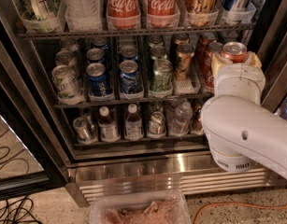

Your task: Pick coke can from middle shelf of fridge

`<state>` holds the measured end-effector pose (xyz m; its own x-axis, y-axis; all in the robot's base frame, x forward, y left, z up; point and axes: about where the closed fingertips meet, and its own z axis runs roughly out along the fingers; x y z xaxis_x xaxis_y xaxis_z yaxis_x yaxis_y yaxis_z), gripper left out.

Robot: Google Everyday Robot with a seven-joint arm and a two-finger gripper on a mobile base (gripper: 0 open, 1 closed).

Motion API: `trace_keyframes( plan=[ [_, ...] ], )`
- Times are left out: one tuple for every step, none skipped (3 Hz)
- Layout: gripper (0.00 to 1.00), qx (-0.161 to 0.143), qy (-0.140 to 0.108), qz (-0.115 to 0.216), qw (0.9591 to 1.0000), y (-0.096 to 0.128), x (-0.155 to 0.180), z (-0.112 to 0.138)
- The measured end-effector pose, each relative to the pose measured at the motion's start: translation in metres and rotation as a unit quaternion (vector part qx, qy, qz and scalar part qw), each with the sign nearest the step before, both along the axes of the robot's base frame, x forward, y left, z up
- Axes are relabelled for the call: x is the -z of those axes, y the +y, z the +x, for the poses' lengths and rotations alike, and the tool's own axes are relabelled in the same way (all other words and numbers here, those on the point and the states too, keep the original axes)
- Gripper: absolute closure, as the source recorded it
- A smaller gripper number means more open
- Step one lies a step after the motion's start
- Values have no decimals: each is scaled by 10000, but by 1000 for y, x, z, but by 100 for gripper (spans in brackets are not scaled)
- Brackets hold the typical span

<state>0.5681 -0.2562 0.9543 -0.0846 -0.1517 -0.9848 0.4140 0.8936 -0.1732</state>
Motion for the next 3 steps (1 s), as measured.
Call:
trace_keyframes(
  plan=[
    [100, -181, 78, 36, 9998, -9, 1, -50],
    [100, -280, 202, -15, 9994, -24, 9, -116],
    [100, -389, 172, 197, 9989, -16, 13, -122]
  ],
)
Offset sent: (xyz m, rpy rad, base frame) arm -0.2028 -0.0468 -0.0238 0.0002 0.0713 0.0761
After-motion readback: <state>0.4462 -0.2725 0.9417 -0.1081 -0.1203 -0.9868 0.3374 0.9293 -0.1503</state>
